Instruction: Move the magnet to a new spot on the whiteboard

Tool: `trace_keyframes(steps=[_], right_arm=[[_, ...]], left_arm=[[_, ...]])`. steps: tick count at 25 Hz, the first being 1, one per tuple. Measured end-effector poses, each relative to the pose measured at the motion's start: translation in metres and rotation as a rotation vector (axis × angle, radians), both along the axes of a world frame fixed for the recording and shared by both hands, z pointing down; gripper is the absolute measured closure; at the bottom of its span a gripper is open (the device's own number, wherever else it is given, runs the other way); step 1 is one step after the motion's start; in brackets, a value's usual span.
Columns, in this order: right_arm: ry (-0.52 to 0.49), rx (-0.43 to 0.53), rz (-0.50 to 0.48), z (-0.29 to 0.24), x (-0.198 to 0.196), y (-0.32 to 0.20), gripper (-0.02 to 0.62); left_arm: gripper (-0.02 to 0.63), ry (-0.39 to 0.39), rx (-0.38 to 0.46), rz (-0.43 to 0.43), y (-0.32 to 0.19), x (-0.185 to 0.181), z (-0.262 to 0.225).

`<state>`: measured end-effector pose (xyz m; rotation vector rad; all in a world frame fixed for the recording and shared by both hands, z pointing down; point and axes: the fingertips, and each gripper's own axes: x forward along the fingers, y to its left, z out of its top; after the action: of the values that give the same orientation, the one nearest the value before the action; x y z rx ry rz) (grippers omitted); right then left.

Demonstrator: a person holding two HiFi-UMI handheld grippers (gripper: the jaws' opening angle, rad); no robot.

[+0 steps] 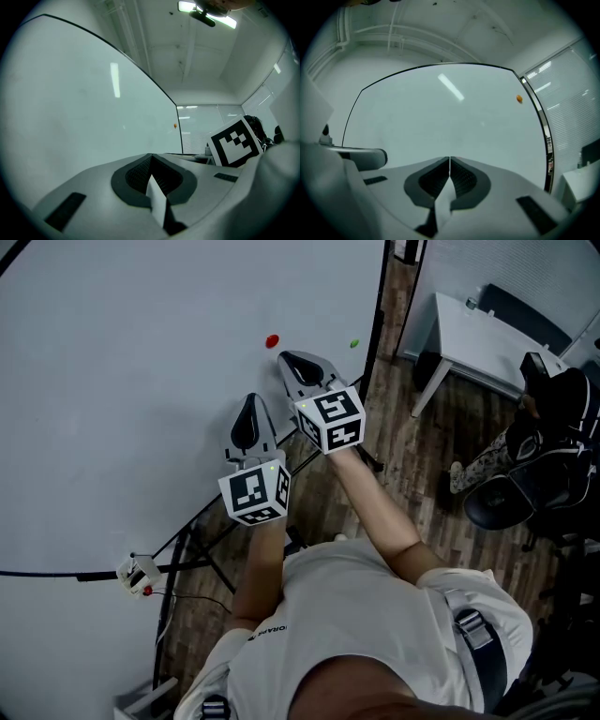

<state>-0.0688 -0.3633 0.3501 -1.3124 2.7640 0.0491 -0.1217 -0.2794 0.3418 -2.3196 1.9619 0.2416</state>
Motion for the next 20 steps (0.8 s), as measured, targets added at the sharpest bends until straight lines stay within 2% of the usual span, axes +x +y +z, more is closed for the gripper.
trace_keyframes(steps=[20], right_arm=[[-0.021,0.006,-0.003,-0.008,0.004,0.030,0.583]], left_arm=[[0.603,0.005,0.006,0.019,-0.003,0.001,-0.002]])
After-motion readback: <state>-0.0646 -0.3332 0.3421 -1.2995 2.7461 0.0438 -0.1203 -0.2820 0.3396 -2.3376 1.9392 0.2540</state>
